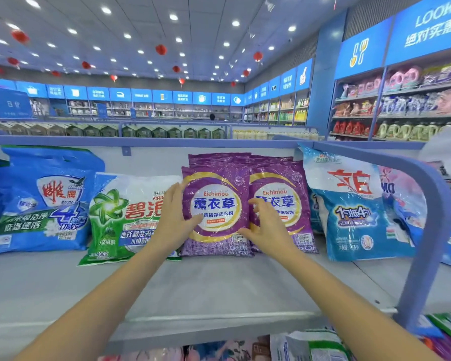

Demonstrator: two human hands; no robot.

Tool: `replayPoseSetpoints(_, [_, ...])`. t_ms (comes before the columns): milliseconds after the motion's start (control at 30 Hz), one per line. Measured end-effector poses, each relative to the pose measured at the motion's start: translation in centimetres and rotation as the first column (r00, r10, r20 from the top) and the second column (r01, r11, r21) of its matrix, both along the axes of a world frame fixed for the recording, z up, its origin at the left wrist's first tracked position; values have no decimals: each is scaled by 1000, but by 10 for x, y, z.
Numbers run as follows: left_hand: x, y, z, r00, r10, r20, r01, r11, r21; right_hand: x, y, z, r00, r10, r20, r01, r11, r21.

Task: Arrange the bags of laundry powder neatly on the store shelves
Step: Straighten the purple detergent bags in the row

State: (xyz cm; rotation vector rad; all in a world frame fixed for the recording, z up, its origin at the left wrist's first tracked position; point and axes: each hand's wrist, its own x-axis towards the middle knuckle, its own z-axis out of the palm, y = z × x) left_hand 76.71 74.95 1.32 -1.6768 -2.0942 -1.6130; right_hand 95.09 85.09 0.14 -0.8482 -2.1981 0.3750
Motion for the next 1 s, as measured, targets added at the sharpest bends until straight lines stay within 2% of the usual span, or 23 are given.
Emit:
replayPoseSetpoints(67, [1,-6,-6,977,61,-203,-89,987,-133,0,-3,-3,987,6,160,-13,999,44])
replayPoseSetpoints(167, [2,-3,-23,874,140,-465,-270,936,-225,-6,-6,-10,928,-137,346,77,980,182])
replayPoseSetpoints(267, [7,2,-28,728,180,-661,-418,881,-220,-10,-7,-12,913,-204,354,130,966,222])
replayPoseSetpoints(333, [13,1,-25,657,165,-735,-446,872,-203,-8,-9,-11,925,-189,329,127,972,200])
replayPoseSetpoints(400, [18,-2,-22,689,175,-703,-413,892,-182,3,-18,-3,957,-150,249,107,978,179])
replayPoseSetpoints(533, [38,-12,-9,843,169,-512,-300,936,-185,54,-44,19,997,-33,-72,48,976,215])
replayPoseSetpoints(667, [83,-21,12,912,90,-401,-105,994,-14,136,-69,35,962,-13,-274,104,942,319])
replayPoseSetpoints(800, [143,-33,20,952,-87,-294,124,986,110,231,-74,36,914,-114,-390,261,901,346])
replayPoseSetpoints(900, [194,-34,24,949,-224,-221,260,954,147,295,-50,29,854,-296,-427,420,877,233])
replayPoseSetpoints(1000, [247,-25,24,927,-323,-192,355,921,163,353,-11,20,809,-461,-366,536,833,136])
